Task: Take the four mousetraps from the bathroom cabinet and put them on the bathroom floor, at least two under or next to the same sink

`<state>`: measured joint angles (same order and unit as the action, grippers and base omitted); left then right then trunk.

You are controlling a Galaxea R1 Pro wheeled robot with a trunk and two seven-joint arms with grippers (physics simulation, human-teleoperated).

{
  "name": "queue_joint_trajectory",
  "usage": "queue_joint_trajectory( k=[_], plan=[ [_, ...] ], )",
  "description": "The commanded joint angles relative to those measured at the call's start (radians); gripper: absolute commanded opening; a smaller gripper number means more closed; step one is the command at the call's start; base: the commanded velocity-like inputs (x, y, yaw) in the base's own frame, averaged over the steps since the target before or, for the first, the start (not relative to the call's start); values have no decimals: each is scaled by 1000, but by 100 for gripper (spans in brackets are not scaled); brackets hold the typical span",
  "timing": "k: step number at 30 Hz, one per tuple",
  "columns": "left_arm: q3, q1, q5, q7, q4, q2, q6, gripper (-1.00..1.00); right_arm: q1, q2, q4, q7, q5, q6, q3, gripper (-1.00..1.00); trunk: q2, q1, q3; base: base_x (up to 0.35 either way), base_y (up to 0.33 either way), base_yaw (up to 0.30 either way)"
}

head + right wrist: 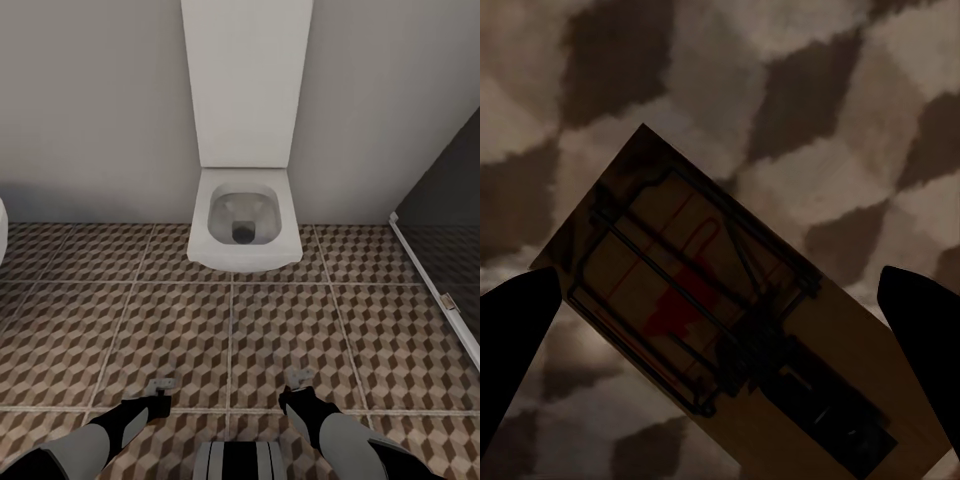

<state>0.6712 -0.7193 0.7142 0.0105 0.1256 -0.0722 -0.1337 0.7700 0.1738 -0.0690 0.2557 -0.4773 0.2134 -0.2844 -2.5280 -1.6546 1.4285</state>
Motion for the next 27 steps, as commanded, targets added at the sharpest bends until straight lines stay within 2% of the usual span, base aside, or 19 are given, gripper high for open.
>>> queue_joint_trajectory(
  k=[1,9,15,27],
  plan=[
    [4,0,8,2,1,-1,-5,-100,0,1,-2,2,-10,6,-7,-100,0,0,1,0,0,0],
    [6,0,66,2,2,-4,0,-100,0,1,-2,2,-10,7,-7,-100,0,0,1,0,0,0],
    [8,0,78,2,-2,-3,52,-100,0,1,-2,2,-10,7,-7,-100,0,0,1,0,0,0],
    [8,0,79,1,-4,-3,59,-100,0,1,-2,1,-10,7,-7,-100,0,0,1,0,0,0]
  ],
)
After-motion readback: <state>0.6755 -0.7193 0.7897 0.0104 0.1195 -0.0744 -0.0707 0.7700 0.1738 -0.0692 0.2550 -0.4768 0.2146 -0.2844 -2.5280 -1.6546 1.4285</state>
